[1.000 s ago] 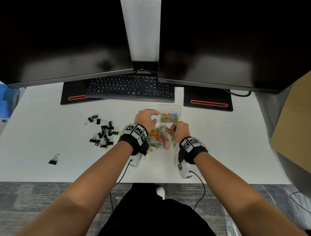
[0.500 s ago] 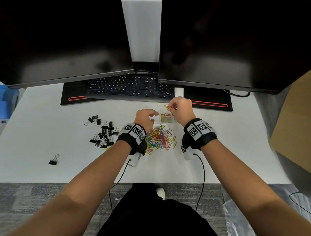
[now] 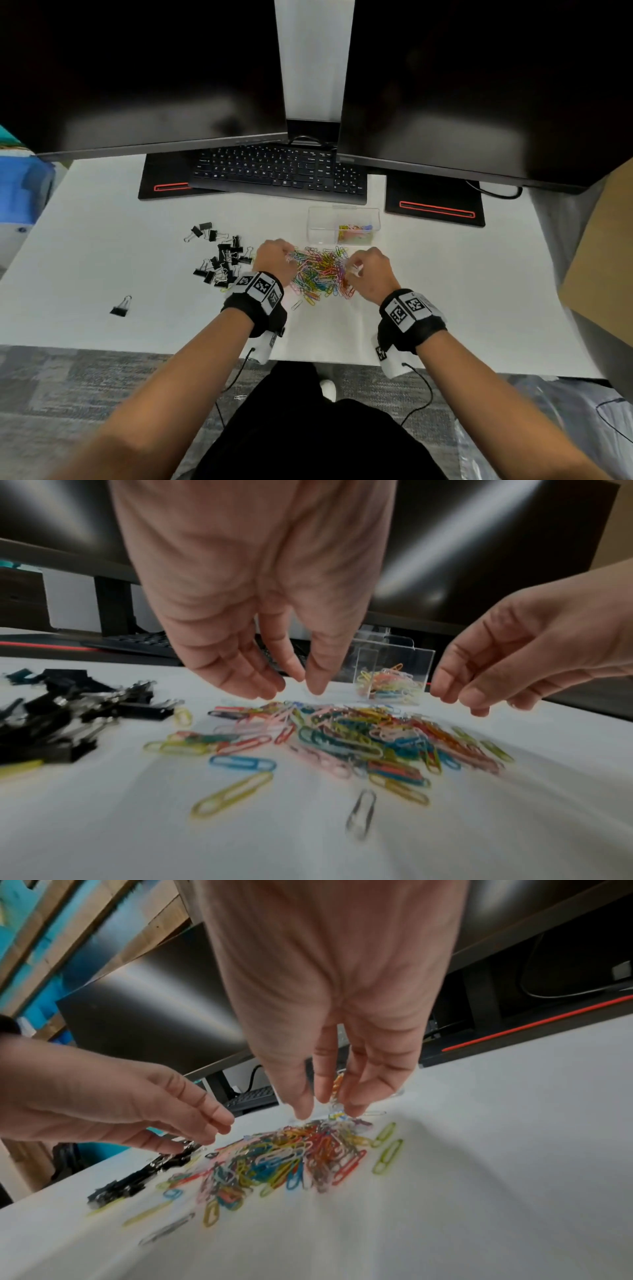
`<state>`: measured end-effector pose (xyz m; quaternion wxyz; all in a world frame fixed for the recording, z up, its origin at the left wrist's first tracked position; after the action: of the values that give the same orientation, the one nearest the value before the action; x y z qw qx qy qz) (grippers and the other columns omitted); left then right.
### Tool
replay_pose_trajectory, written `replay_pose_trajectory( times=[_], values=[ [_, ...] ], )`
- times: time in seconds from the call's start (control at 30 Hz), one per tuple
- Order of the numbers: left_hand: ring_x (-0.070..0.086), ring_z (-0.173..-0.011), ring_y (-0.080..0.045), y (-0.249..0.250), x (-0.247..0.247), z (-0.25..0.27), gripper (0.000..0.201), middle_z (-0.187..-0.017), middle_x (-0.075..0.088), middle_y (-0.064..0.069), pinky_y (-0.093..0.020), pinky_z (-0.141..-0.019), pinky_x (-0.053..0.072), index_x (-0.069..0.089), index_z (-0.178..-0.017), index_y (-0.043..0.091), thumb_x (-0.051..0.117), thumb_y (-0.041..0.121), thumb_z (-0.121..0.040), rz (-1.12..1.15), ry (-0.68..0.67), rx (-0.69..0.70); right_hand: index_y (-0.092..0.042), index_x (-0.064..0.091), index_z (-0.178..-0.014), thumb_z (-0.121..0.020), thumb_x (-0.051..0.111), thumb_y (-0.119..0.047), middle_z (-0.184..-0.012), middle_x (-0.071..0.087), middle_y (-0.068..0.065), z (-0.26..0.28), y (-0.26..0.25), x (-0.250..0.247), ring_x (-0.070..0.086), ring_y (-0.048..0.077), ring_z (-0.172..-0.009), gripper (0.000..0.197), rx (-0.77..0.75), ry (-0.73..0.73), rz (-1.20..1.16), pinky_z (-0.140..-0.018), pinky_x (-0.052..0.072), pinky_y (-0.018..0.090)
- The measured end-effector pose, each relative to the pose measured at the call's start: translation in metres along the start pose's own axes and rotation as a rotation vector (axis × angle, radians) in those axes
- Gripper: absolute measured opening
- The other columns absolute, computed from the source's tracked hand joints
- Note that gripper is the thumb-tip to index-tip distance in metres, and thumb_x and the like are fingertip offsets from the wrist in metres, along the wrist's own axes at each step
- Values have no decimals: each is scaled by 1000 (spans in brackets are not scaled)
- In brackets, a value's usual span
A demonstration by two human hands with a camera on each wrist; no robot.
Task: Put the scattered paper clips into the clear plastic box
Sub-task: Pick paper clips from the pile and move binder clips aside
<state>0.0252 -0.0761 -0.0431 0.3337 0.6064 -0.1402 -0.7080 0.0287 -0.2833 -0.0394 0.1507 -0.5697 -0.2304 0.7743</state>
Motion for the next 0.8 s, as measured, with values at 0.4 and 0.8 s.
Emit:
replay_pose_trajectory(
  times=[0.4, 0.8],
  values=[
    [62, -101, -23, -41, -17, 11, 24, -115, 63, -9, -26, -83, 47, 69, -102, 11, 61, 4, -81, -33, -2, 36, -5, 61, -117, -82, 66, -16, -120, 49, 15, 20, -46, 30, 50, 28, -112, 37, -59, -82, 6, -98, 40, 30],
    [37, -132, -20, -94, -56, -20, 45, -143, 39, 4, -39, -106, 37, 60, -124, 31, 68, 32, -80, -386, -177, 78, -7, 59, -119, -85, 61, -17, -121, 54, 16, 2, -109, 68, 52, 31, -113, 36, -76, -158, 37, -96, 44, 37]
  ],
)
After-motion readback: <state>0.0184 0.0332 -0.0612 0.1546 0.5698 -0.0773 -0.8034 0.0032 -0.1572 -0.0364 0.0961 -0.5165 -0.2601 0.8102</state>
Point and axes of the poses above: each hand's wrist, its own z-axis away from the middle knuckle, its own x-axis out of the palm, y = z × x, the point moved 8 cm from there along -z, towards the middle knuckle
